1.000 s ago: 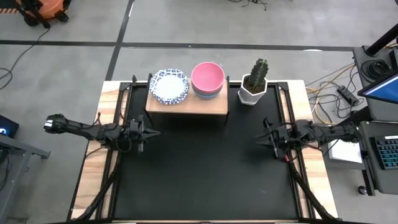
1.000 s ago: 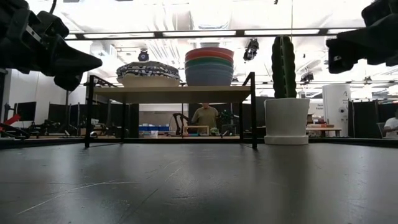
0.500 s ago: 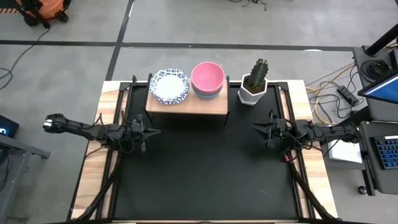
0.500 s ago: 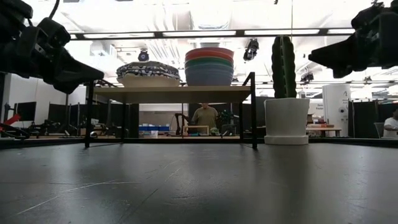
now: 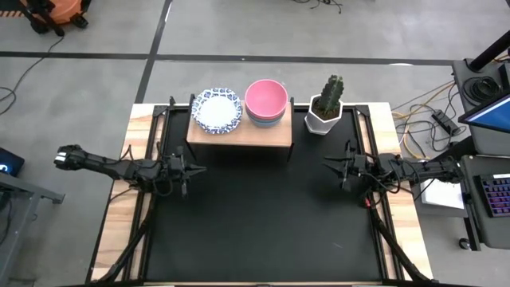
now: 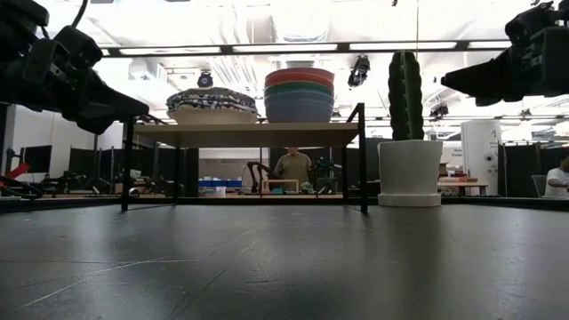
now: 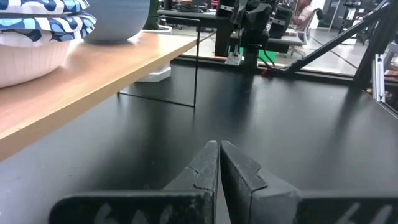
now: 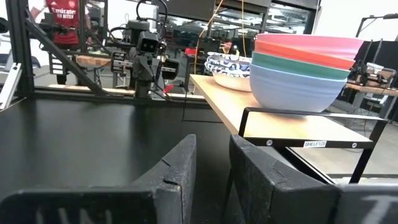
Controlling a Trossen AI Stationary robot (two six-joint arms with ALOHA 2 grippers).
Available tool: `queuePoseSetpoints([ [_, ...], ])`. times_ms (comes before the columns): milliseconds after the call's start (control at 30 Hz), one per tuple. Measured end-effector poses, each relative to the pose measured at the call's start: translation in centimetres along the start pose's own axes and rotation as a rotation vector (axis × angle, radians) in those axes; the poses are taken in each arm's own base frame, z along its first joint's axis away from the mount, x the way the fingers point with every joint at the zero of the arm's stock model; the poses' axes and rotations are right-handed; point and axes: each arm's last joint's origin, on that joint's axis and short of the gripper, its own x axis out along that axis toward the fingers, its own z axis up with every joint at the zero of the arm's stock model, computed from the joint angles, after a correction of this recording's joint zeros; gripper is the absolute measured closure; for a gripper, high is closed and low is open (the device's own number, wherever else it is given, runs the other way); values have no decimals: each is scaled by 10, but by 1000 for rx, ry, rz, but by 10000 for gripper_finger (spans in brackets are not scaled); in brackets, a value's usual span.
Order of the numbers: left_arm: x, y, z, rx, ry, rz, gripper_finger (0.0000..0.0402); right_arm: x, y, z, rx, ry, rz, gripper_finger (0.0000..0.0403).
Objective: Place and stack bowls onto a shelf
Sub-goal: Return to Home Position
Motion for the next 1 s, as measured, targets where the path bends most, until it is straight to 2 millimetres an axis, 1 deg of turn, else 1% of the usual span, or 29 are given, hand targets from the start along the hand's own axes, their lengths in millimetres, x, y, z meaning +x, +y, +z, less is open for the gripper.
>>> queuePoseSetpoints([
  [167,0,0,0,1,2,0,401,0,0,0,-1,1,0,312],
  [433,0,0,0,1,1,0,402,0,0,0,-1,2,0,321],
  [800,0,0,0,0,0,-1,402,0,0,0,-1,2,0,312],
  [1000,0,0,1,0,0,-1,401,0,0,0,-2,2,0,320],
])
